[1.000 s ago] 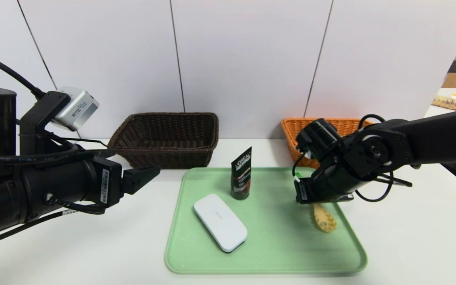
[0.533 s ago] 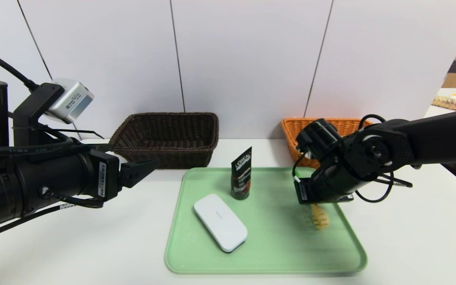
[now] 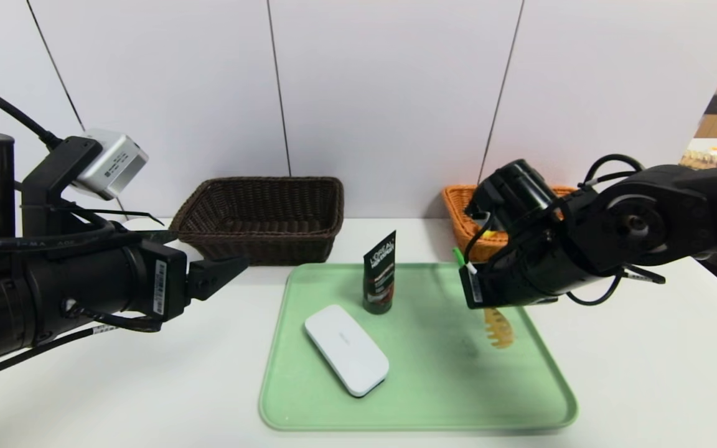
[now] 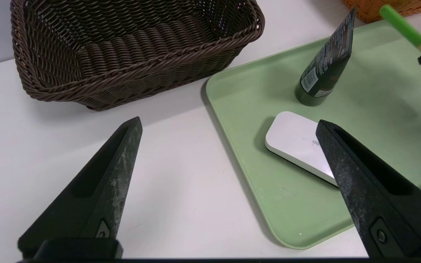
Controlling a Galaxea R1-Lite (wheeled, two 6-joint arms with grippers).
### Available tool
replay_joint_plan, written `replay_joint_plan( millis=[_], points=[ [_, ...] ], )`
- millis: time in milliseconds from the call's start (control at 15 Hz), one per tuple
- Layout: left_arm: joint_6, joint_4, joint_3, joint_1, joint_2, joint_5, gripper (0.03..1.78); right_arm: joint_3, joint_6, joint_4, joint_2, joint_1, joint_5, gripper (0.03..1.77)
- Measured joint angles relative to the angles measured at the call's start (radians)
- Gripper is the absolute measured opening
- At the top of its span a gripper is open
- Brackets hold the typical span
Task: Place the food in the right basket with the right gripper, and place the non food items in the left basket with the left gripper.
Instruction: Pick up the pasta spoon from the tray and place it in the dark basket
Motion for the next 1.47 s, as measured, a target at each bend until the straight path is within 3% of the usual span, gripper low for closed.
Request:
replay_joint_plan(
  millis=[600, 733, 933, 1133, 1267, 1467],
  points=[
    [0.0, 0.0, 0.025, 0.0, -0.003, 0.0, 1.69, -0.432, 0.008, -0.032, -0.099, 0.1, -0.008, 0.08],
    [0.001, 0.001, 0.029, 0.0, -0.003, 0.0, 1.69, -0.48, 0.02, -0.151, -0.06, 0.115, -0.006, 0.08],
    [0.003, 0.003, 0.031, 0.0, -0.005, 0.018, 1.69, -0.511, 0.021, -0.437, 0.046, 0.141, -0.013, 0.08],
    [0.002, 0.001, 0.036, 0.0, -0.004, 0.034, 1.69, -0.58, 0.008, -0.734, 0.195, 0.16, -0.056, 0.08],
    [0.001, 0.0, 0.039, 0.001, -0.004, 0.036, 1.69, -0.607, 0.002, -0.851, 0.284, 0.168, -0.074, 0.08],
    [0.0, -0.006, 0.046, 0.004, -0.001, 0.037, 1.69, -0.62, -0.046, -0.953, 0.381, 0.173, -0.06, 0.08]
  ],
)
